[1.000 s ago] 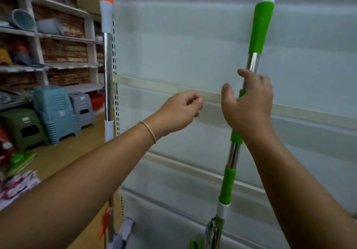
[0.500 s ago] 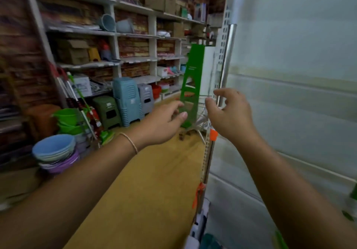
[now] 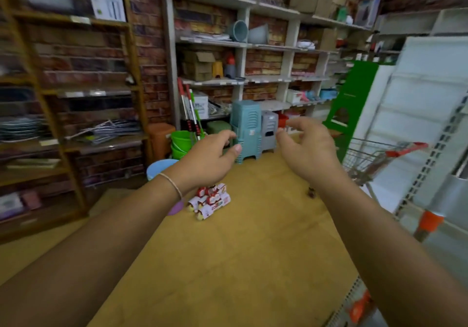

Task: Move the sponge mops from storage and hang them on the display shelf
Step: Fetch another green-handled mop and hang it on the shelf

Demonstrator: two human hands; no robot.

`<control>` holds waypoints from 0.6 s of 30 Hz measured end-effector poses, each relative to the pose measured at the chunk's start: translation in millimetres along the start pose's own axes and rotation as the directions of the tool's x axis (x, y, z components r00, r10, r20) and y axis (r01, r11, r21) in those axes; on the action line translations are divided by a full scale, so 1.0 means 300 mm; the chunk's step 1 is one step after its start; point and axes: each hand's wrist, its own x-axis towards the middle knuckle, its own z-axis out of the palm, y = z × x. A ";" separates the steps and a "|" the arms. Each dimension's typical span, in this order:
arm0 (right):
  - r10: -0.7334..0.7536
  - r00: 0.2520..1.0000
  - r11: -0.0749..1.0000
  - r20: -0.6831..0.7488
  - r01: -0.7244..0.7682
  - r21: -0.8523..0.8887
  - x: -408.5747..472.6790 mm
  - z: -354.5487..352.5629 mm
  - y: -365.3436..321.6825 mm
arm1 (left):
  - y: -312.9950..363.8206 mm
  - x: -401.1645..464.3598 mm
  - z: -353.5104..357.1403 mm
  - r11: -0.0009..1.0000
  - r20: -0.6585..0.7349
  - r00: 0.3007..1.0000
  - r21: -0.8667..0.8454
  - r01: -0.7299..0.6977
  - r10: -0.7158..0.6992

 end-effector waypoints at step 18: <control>-0.055 0.980 0.993 0.192 0.034 0.112 0.748 0.611 0.231 | -0.442 0.751 0.178 0.985 0.047 0.988 0.102 0.141 -0.146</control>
